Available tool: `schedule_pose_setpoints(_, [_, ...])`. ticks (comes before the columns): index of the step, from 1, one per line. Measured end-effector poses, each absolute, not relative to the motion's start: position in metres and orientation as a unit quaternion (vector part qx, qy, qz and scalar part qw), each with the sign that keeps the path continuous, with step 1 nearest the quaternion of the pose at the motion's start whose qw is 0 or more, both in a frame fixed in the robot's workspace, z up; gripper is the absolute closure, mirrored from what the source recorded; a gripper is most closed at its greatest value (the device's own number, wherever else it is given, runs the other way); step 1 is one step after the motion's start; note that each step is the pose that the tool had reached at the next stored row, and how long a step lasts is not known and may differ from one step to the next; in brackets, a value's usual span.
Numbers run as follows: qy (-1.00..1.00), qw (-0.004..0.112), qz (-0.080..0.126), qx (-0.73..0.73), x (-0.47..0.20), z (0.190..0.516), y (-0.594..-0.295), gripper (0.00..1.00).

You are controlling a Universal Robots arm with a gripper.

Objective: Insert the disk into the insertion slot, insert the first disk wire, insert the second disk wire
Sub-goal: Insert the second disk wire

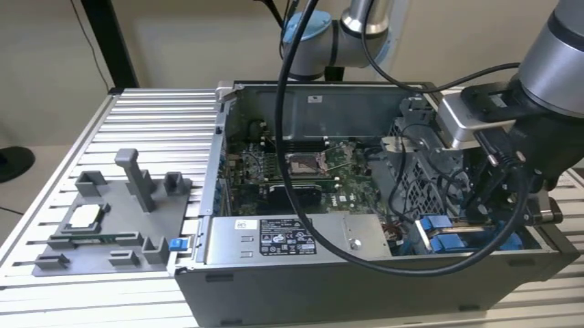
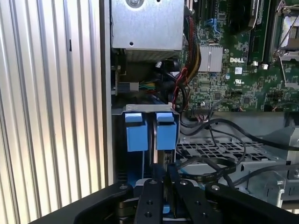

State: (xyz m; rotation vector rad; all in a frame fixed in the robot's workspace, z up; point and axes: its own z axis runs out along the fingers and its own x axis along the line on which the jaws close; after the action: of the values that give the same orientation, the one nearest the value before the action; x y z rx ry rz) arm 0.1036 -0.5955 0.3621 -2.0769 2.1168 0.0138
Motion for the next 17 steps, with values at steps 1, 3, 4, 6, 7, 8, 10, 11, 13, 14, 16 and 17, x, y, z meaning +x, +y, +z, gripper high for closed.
schedule_pose_setpoints(1, [0.711, 0.09, 0.006, -0.697, 0.1036, 0.3614, -0.595, 1.0])
schedule_pose_setpoints(3, [0.711, 0.094, 0.009, -0.697, 0.1035, 0.36, -0.5946, 1.0])
schedule_pose_setpoints(4, [0.71, 0.096, 0.01, -0.697, 0.1035, 0.3592, -0.5945, 1.0])
schedule_pose_setpoints(6, [0.71, 0.1, 0.011, -0.697, 0.1035, 0.3575, -0.5944, 1.0])
schedule_pose_setpoints(7, [0.71, 0.102, 0.012, -0.697, 0.1035, 0.3568, -0.5944, 1.0])
schedule_pose_setpoints(8, [0.709, 0.103, 0.012, -0.698, 0.1035, 0.3563, -0.5945, 1.0])
schedule_pose_setpoints(10, [0.707, 0.104, 0.012, -0.699, 0.1035, 0.3552, -0.5944, 1.0])
schedule_pose_setpoints(11, [0.707, 0.104, 0.012, -0.7, 0.1035, 0.3547, -0.5944, 1.0])
schedule_pose_setpoints(13, [0.706, 0.104, 0.012, -0.7, 0.1035, 0.3543, -0.5945, 1.0])
schedule_pose_setpoints(14, [0.706, 0.104, 0.012, -0.701, 0.1035, 0.3542, -0.5945, 1.0])
schedule_pose_setpoints(16, [0.705, 0.104, 0.012, -0.701, 0.1035, 0.3541, -0.5944, 1.0])
schedule_pose_setpoints(17, [0.705, 0.104, 0.012, -0.701, 0.1035, 0.3541, -0.5944, 1.0])
